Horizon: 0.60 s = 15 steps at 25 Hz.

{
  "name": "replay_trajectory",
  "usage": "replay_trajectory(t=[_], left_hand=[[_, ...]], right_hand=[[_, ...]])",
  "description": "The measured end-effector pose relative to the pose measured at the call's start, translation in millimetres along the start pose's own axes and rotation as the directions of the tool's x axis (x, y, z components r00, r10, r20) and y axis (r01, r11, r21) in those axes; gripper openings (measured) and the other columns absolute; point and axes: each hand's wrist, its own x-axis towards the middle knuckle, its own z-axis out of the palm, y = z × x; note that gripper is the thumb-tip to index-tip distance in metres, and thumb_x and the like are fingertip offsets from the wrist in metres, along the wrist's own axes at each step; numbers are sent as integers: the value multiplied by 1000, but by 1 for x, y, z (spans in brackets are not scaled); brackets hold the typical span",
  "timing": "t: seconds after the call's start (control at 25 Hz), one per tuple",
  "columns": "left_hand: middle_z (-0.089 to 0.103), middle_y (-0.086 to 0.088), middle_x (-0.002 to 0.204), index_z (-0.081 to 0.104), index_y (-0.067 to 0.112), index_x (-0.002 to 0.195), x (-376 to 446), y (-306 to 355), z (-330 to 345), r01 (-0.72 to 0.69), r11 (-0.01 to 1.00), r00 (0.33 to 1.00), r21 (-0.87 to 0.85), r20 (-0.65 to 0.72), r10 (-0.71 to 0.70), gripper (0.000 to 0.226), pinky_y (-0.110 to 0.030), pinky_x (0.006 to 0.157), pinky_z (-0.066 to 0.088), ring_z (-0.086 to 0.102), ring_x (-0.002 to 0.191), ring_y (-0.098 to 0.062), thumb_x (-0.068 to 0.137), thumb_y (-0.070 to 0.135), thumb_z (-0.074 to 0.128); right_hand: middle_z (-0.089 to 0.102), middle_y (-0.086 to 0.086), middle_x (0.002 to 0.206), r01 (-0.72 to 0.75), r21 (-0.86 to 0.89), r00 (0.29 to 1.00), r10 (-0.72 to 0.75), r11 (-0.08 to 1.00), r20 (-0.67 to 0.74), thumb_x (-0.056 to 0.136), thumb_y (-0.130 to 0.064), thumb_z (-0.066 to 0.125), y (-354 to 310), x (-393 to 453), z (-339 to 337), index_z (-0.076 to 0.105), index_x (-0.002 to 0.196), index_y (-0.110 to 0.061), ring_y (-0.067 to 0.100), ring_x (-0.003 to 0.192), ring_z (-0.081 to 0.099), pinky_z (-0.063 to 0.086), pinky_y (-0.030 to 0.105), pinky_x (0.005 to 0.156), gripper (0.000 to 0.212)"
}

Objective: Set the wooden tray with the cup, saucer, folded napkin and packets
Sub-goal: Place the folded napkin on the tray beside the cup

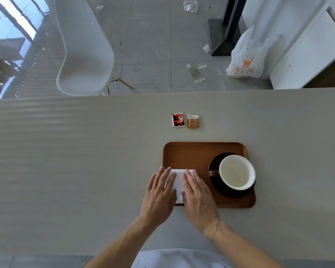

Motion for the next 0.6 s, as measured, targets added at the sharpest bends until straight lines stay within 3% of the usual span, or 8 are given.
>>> replay_trajectory(t=[0.12,0.2,0.32,0.48,0.6], left_hand=[[14,-9,163,22,10,154,8,6,11,-13,998,994,56,106,7,58,-45,119,12,10,151,-26,102,34,31],[6,-7,164,13,11,155,7,1,18,-18,995,983,101,185,-1,59,-47,118,8,6,151,-24,103,38,23],[2,-4,164,7,12,155,6,-9,23,-38,991,974,130,228,7,61,-47,118,4,2,151,-21,103,42,15],[1,-5,165,6,12,155,6,-10,23,-52,991,962,122,274,17,61,-50,118,3,0,151,-22,103,42,16],[-3,-5,164,2,12,155,9,-9,22,-56,990,952,128,307,15,62,-52,117,-1,-3,151,-24,102,42,13]], right_hand=[[16,10,161,3,-97,995,6,995,98,99,-29,32,8,19,8,20,152,-7,31,148,12,26,47,117,59],[12,10,161,-25,-135,988,45,991,147,99,-36,28,16,21,16,18,152,-8,30,148,11,23,48,119,62],[9,10,162,-12,-147,981,41,989,192,98,-42,30,24,14,24,15,153,-8,30,148,10,16,47,116,66],[2,9,163,-11,-143,976,42,990,215,99,-43,26,25,15,28,6,154,-9,25,150,-4,6,45,116,67],[-23,4,160,-7,-133,965,42,991,260,99,-47,14,27,18,29,-17,150,-15,20,145,-27,-11,42,117,68]])
